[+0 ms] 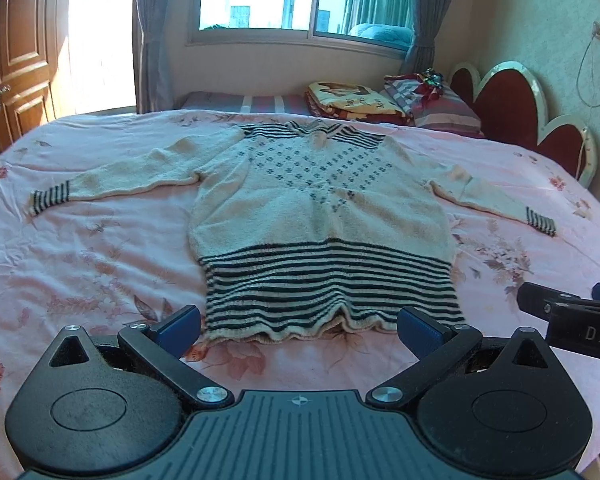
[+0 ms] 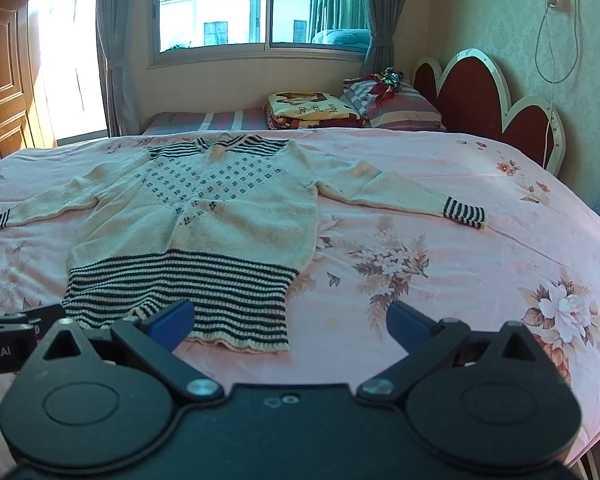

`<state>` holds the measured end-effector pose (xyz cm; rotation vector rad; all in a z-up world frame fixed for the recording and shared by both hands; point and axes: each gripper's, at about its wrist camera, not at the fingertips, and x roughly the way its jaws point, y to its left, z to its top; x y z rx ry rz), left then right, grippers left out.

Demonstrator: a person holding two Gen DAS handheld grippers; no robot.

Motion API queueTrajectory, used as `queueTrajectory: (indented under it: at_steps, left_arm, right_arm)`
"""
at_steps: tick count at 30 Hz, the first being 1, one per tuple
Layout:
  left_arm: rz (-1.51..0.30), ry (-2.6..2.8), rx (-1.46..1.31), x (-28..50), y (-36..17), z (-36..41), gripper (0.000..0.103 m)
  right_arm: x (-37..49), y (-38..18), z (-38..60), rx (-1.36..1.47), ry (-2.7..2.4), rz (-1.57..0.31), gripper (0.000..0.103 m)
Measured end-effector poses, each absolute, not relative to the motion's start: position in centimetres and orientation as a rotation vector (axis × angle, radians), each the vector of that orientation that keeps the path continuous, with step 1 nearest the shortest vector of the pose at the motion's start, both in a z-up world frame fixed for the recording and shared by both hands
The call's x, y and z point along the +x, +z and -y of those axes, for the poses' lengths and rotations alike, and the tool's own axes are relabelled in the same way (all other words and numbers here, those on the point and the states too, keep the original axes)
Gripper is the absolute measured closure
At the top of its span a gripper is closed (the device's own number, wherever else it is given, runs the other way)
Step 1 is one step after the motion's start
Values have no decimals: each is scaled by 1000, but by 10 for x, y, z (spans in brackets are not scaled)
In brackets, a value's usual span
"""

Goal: Fold small clothes
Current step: 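Grasp the striped cuff of a sweater sleeve with the right tool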

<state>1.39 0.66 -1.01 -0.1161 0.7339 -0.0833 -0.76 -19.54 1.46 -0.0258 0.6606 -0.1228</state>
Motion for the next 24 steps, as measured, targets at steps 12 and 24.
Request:
queueTrajectory:
  at_steps: [12, 24]
  left_arm:
    - [-693, -186, -194, 105, -20, 2, 0]
    - [-829, -128, -217, 233, -58, 14, 0]
  right_arm:
    - [67, 10, 358, 418, -279, -472, 5]
    - [192, -97, 512, 872, -461, -485, 47]
